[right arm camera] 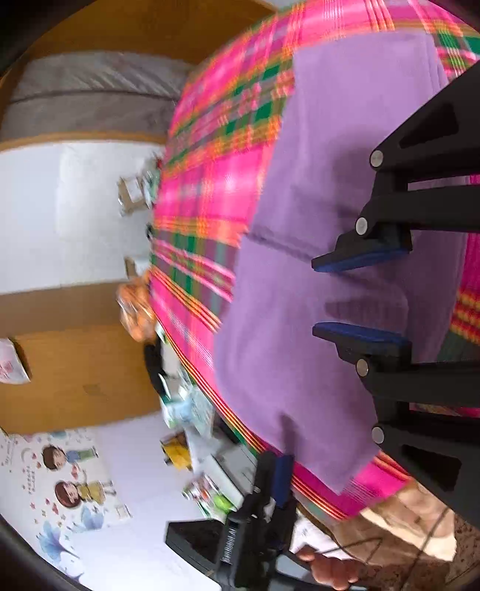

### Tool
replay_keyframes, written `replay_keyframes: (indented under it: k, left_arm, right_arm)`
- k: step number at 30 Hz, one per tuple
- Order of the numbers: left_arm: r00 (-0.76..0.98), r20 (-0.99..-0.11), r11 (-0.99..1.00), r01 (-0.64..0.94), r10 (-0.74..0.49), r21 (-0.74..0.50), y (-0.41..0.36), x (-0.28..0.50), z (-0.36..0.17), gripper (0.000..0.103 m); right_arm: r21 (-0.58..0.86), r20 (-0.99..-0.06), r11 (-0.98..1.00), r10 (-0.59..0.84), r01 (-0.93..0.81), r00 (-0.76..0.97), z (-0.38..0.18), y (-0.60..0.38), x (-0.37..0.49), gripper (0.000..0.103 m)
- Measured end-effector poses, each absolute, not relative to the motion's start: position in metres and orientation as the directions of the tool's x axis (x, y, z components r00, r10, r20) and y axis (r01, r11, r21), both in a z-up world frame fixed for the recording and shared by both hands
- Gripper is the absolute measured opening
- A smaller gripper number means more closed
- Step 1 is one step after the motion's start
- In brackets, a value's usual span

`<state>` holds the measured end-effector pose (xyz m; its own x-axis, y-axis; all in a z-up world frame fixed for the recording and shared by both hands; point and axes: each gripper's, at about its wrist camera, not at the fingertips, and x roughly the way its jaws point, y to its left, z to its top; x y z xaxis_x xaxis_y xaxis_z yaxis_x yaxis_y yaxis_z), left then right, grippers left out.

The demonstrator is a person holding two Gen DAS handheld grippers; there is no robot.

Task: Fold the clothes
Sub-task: 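Move both open grippers along the lilac garment to its folded edge, then grasp the lilac garment edge with the right gripper while the left gripper grasps beside it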

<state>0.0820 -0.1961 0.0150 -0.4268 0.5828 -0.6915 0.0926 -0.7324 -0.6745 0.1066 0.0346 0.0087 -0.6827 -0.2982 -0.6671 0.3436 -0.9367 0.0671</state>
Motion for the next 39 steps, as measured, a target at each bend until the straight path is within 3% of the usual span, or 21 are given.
replay_keyframes:
  k: [10,17,27,34,39]
  left_arm:
    - [-0.396,-0.701,-0.725,0.118,0.593,-0.679,-0.211,0.093,-0.005,0.042]
    - [-0.382,-0.701,-0.722,0.113,0.602,-0.682,-0.214,0.099,-0.01,0.042]
    - [-0.38,-0.712,-0.739,0.101,0.59,-0.666,-0.215,0.116,-0.01,0.042]
    - [-0.374,-0.728,-0.757,0.094,0.575,-0.647,-0.209,0.117,-0.008,0.042]
    - [-0.367,-0.736,-0.764,0.094,0.569,-0.638,-0.206,0.116,-0.007,0.042]
  right_arm:
    - [0.007,-0.709,-0.946,-0.233,0.324,-0.665,-0.003,0.025,0.116,0.03]
    - [-0.066,-0.573,-0.95,-0.214,0.305,-0.791,0.029,0.004,0.134,0.031]
    - [-0.056,-0.746,-0.854,-0.308,0.518,-0.59,-0.019,-0.054,0.117,0.031]
    - [-0.037,-0.782,-0.738,-0.398,0.674,-0.48,-0.018,-0.078,0.137,0.032]
    - [0.001,-0.744,-0.695,-0.48,0.719,-0.464,-0.001,-0.09,0.141,0.032]
